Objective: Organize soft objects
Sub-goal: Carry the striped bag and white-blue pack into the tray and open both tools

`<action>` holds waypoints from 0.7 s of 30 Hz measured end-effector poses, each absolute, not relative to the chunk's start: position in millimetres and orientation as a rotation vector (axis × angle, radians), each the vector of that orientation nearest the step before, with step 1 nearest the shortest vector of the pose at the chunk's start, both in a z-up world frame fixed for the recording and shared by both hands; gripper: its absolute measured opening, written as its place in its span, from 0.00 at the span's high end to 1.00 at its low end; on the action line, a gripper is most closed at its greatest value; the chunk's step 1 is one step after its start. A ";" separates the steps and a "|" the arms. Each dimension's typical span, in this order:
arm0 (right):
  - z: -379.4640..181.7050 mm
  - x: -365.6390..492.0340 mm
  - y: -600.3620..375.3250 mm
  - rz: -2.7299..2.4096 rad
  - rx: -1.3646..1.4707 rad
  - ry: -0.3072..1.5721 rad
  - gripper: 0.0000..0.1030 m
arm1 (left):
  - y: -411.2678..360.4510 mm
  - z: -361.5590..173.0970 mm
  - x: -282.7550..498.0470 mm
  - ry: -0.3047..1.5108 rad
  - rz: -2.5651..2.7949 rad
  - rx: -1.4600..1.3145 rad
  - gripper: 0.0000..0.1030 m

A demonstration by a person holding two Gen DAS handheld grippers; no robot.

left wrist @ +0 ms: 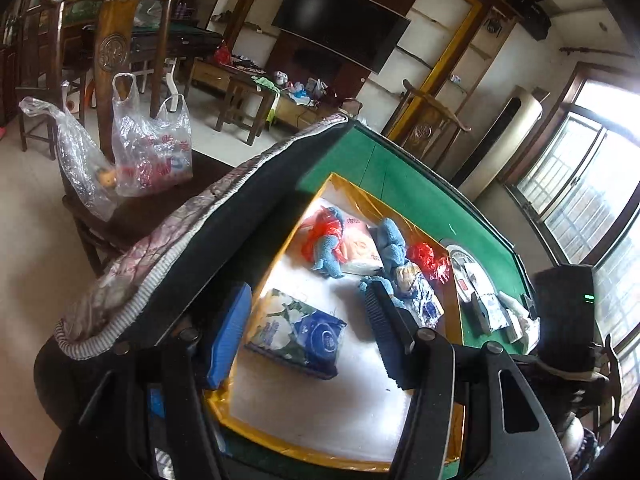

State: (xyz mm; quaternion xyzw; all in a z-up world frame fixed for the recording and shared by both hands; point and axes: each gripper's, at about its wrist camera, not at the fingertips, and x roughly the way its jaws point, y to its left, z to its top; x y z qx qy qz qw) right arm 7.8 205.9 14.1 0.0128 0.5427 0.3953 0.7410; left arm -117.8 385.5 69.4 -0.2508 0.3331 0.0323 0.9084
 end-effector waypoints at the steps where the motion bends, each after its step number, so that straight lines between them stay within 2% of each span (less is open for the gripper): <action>1: 7.8 11.3 215.8 0.851 0.011 1.200 0.63 | 388.7 69.1 -120.1 0.684 0.067 -0.519 0.44; 12: 12.7 51.9 253.8 0.697 -0.084 1.096 0.62 | 403.4 60.1 -129.7 0.669 0.073 -0.553 0.44; 16: 13.6 57.0 234.5 0.734 0.038 1.113 0.49 | 401.8 60.8 -131.5 0.668 0.064 -0.550 0.44; 21: 32.5 47.8 198.3 0.739 0.097 1.046 0.48 | 398.1 60.7 -131.4 0.676 0.058 -0.548 0.43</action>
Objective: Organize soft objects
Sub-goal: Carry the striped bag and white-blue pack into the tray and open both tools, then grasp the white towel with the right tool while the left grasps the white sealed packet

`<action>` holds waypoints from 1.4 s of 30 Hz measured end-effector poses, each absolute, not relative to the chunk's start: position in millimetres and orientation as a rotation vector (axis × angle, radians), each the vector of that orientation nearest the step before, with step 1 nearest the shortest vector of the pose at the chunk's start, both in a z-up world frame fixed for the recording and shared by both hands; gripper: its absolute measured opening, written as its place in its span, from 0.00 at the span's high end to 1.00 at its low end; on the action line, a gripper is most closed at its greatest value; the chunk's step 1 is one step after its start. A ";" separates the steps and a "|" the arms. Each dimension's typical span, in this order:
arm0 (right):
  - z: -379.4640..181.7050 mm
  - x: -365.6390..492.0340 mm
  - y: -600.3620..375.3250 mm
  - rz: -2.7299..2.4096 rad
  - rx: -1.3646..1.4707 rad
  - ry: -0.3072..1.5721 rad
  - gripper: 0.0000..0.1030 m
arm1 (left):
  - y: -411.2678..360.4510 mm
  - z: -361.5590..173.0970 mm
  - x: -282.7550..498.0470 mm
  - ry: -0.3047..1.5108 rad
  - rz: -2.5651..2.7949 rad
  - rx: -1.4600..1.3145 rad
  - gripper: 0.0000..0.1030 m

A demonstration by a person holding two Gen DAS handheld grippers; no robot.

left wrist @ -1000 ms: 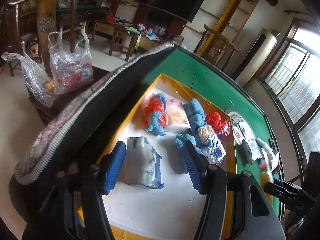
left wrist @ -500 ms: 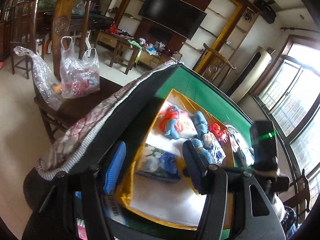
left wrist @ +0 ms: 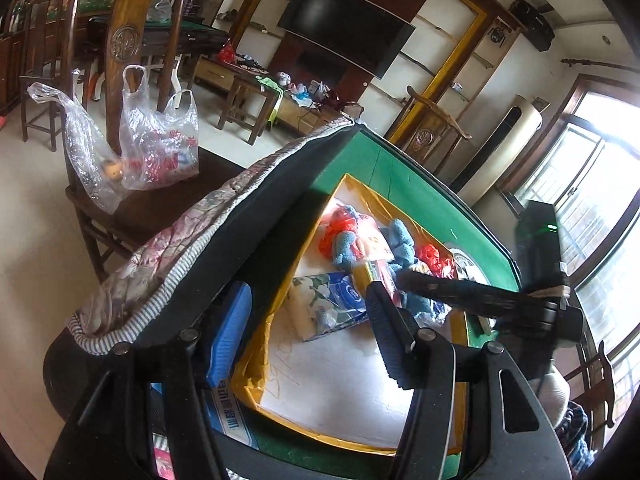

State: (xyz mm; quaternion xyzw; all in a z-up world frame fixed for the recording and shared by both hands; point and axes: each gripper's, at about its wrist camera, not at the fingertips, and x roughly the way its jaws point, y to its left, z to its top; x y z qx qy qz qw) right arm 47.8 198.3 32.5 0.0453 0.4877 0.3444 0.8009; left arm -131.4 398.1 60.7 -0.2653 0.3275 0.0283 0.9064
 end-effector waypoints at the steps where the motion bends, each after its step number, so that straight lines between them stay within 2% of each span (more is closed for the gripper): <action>1: 36.5 44.8 193.6 0.728 0.097 1.027 0.47 | 396.7 61.3 -131.6 0.677 0.055 -0.545 0.43; 5: 53.9 28.8 143.6 0.660 0.120 0.930 0.38 | 390.2 65.3 -132.6 0.676 0.050 -0.535 0.43; 8: 58.0 19.3 98.1 0.560 0.109 0.877 0.37 | 382.1 68.6 -133.1 0.675 0.048 -0.522 0.40; 19: 39.8 -5.8 -46.8 0.282 0.087 0.873 0.37 | 334.8 83.0 -130.6 0.697 0.007 -0.451 0.40; 29: 43.7 -25.7 -197.6 0.053 0.280 0.795 0.37 | 250.2 91.7 -117.6 0.741 -0.153 -0.332 0.40; 37: 53.6 36.3 -217.9 -0.016 0.263 0.786 0.36 | 194.8 85.9 -117.4 0.805 -0.292 -0.269 0.40; 42: 36.0 95.4 -228.0 -0.008 0.411 0.863 0.36 | 194.1 91.4 -129.5 0.799 -0.289 -0.250 0.40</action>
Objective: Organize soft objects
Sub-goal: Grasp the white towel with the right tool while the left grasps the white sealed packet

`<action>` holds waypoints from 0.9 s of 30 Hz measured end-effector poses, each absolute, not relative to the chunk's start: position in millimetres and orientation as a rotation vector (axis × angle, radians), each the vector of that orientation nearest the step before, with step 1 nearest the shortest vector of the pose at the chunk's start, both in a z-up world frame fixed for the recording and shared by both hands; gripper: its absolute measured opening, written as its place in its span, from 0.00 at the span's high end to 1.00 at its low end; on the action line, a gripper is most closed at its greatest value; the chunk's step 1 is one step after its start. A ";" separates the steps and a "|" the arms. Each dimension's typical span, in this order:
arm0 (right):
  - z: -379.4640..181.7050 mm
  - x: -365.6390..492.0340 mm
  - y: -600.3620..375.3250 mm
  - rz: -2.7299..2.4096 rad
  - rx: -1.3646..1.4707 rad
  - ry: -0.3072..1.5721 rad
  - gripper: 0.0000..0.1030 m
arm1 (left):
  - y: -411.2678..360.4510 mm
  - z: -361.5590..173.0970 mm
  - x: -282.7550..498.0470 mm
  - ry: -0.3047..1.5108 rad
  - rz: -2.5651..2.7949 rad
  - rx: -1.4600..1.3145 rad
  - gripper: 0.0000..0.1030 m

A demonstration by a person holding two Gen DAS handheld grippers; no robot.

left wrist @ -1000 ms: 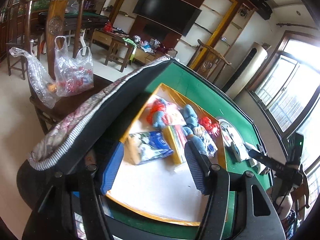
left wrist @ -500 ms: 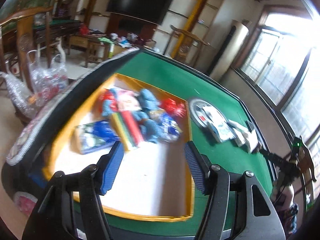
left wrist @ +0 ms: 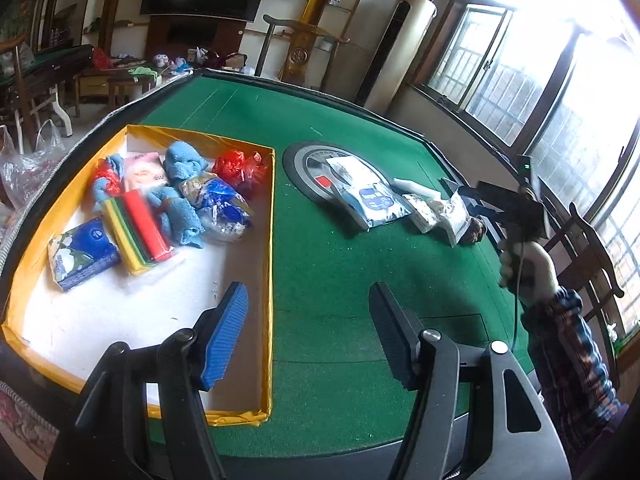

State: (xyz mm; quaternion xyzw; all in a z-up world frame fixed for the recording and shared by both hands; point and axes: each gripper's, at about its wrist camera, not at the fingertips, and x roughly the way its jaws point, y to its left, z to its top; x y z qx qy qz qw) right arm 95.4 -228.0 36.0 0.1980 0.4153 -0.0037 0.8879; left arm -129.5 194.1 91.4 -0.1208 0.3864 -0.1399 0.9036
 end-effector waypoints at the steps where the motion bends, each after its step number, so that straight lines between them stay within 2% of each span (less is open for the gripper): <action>1: 29.8 100.9 -228.6 0.014 0.449 0.884 0.36 | 195.5 91.9 -130.0 0.796 -0.286 -0.250 0.40; 9: 8.9 49.0 -145.0 0.610 0.538 1.079 0.35 | 198.5 84.3 -122.2 0.806 -0.308 -0.277 0.40; 13: 29.2 2.9 -110.9 0.845 0.450 1.053 0.35 | 184.1 76.6 -119.5 0.847 -0.366 -0.268 0.40; 16: 54.1 -3.8 -137.7 0.648 0.416 0.926 0.35 | 172.5 77.9 -121.7 0.850 -0.390 -0.237 0.40; 18: 62.1 1.4 -170.1 0.366 0.398 0.855 0.30 | 170.6 79.0 -123.2 0.847 -0.395 -0.236 0.40; 22: 49.4 15.0 -208.5 0.122 0.398 0.863 0.28 | 167.7 76.1 -121.5 0.858 -0.394 -0.244 0.40; 27: 34.0 29.7 -198.9 0.135 0.435 0.913 0.28 | 163.5 73.5 -118.8 0.878 -0.399 -0.248 0.40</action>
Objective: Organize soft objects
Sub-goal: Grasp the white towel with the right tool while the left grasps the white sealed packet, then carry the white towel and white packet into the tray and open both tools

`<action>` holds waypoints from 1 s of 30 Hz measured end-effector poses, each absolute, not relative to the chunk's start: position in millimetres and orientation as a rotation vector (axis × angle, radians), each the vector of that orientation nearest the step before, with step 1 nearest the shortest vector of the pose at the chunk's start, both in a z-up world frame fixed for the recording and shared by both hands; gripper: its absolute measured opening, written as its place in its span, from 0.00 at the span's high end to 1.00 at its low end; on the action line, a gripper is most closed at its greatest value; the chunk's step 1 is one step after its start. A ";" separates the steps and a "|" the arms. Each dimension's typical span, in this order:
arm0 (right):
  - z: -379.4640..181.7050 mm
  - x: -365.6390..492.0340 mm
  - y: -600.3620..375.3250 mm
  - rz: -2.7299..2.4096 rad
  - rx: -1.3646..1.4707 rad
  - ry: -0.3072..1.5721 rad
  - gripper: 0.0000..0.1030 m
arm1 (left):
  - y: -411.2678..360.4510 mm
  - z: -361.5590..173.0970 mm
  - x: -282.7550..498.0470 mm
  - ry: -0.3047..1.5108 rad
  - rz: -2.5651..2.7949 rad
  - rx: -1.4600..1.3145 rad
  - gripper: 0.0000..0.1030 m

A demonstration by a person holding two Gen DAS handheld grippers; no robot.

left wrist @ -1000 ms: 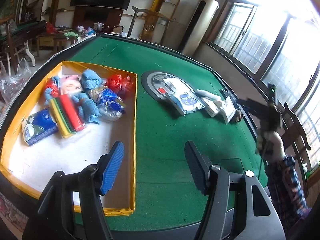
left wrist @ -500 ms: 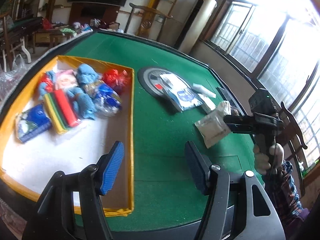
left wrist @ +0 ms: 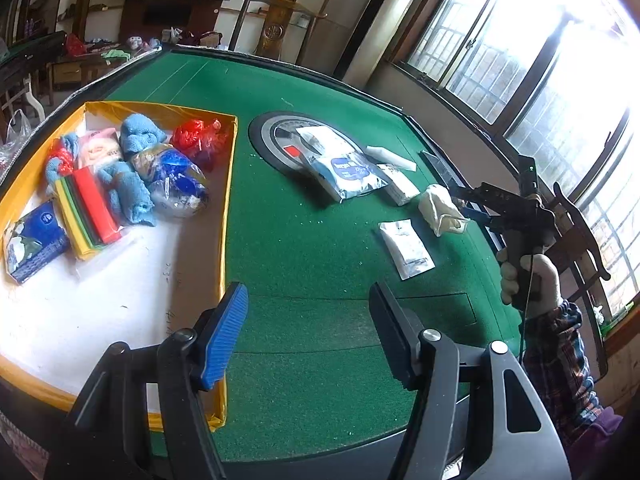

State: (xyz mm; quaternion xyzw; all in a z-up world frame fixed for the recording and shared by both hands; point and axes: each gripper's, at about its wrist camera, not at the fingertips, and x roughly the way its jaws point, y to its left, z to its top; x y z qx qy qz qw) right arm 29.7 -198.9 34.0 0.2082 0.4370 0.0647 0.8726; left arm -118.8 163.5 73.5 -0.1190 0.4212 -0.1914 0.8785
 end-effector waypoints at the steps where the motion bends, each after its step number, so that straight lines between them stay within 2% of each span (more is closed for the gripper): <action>1: 31.9 32.4 -193.0 0.132 0.433 0.917 0.28 | 161.8 73.7 -118.6 0.881 -0.400 -0.246 0.40; 7: 11.8 54.4 -184.6 0.057 0.404 0.945 0.30 | 138.6 79.2 -114.7 0.897 -0.428 -0.211 0.40; 8: 8.9 55.5 -181.8 0.048 0.389 0.950 0.44 | 130.7 80.3 -112.6 0.902 -0.438 -0.198 0.40; 10: 6.4 52.6 -181.7 0.017 0.351 0.951 0.59 | 116.0 80.9 -109.3 0.912 -0.453 -0.172 0.40; 11: 6.6 49.1 -183.4 0.017 0.351 0.951 0.66 | 106.8 80.2 -106.5 0.921 -0.463 -0.158 0.40; 13: 7.0 36.8 -192.5 0.018 0.390 0.955 0.70 | 87.2 76.5 -99.6 0.943 -0.482 -0.128 0.40; 23: -1.4 0.8 -221.2 0.097 0.542 0.912 0.70 | -19.1 25.1 -34.3 1.124 -0.527 -0.096 0.40; 26: -3.4 0.0 -223.1 0.136 0.602 0.911 0.70 | -42.3 21.2 -25.4 1.089 -0.515 -0.053 0.34; 30: -10.5 2.3 -231.4 0.188 0.717 0.908 0.70 | -58.7 17.3 -16.8 1.104 -0.621 -0.120 0.33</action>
